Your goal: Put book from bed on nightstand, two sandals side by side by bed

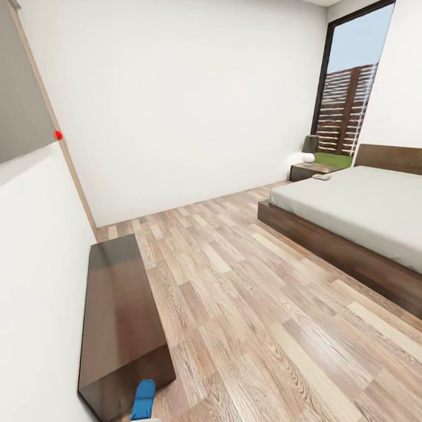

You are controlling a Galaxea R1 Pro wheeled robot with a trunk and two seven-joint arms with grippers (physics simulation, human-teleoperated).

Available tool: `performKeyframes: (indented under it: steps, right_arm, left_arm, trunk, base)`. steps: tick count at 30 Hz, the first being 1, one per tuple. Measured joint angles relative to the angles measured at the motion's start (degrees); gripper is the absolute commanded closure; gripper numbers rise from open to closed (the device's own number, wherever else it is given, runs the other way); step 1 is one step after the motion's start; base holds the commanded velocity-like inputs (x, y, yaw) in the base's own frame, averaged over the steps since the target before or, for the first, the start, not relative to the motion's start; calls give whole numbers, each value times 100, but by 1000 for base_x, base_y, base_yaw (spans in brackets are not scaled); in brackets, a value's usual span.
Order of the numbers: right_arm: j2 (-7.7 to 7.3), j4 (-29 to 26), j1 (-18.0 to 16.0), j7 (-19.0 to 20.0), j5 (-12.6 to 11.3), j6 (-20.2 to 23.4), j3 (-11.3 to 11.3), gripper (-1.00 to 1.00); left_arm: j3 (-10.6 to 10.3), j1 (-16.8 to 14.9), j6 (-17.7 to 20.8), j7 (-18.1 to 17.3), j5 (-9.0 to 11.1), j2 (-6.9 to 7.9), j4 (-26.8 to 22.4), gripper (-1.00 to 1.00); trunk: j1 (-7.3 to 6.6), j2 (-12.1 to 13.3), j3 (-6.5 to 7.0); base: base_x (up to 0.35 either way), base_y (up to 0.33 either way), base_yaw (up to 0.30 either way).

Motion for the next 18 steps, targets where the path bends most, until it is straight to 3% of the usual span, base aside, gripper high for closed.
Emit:
performKeyframes:
  steps: [8,12,18]
  right_arm:
    - [-1,0,0,0,2,0,4,-100]
    - [4,1,0,0,2,0,8,-100]
    - [7,6,0,0,2,0,9,-100]
  left_arm:
    - [-10,-6,52,-6,-11,-16,-9,100]
    - [-20,-9,203,-2,-21,-137,-20,100]
    - [-44,-27,1010,-9,-26,-305,-314,100]
  trunk:
    - [176,-321,-144]
    - [220,-403,-180]
    - [220,-403,-180]
  base:
    - [0,0,0]
    - [0,0,0]
    - [0,0,0]
